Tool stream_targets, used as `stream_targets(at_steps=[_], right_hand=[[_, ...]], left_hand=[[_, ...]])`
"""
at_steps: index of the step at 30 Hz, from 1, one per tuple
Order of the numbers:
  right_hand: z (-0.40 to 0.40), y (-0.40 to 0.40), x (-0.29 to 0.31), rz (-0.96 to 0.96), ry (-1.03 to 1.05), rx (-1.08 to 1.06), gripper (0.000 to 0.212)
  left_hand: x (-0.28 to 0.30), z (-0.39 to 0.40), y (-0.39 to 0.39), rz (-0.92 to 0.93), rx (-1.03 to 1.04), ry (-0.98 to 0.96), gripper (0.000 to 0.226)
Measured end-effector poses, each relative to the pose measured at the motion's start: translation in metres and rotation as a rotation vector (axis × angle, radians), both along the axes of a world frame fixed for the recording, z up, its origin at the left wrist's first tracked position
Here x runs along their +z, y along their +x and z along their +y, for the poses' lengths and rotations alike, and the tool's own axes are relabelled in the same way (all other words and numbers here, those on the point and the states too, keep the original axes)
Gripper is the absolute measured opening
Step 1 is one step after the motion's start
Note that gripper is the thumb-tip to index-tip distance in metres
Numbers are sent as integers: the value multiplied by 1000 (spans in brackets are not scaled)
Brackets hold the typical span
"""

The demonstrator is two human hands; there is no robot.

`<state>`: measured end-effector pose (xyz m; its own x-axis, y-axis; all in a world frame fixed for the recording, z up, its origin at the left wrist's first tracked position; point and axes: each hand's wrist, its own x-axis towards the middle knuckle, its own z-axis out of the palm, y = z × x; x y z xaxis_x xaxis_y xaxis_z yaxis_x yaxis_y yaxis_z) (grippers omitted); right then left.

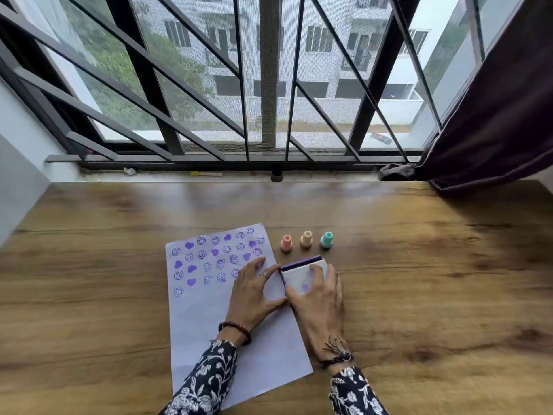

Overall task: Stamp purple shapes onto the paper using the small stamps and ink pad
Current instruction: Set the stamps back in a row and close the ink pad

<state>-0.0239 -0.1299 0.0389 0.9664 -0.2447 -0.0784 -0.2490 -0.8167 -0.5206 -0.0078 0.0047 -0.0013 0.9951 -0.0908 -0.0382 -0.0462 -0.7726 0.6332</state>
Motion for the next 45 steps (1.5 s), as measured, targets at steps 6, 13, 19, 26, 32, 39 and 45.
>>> stream_targets(at_steps=[6, 13, 19, 26, 32, 39, 45], right_hand=[[2, 0, -2, 4, -11, 15, 57], [4, 7, -2, 86, -24, 12, 60], [3, 9, -1, 92, -30, 16, 62], [2, 9, 0, 89, -22, 31, 61], [0, 5, 0, 48, -7, 22, 62], [3, 2, -3, 24, -42, 31, 64], [4, 3, -7, 27, -44, -6, 61]], left_hand=[[-1, 2, 0, 4, 0, 9, 66], [-1, 2, 0, 10, -1, 2, 66], [0, 2, 1, 26, 1, 22, 67], [0, 3, 1, 45, 1, 19, 68], [1, 1, 0, 46, 3, 12, 69], [1, 1, 1, 44, 3, 6, 69], [1, 0, 0, 37, 6, -2, 68]])
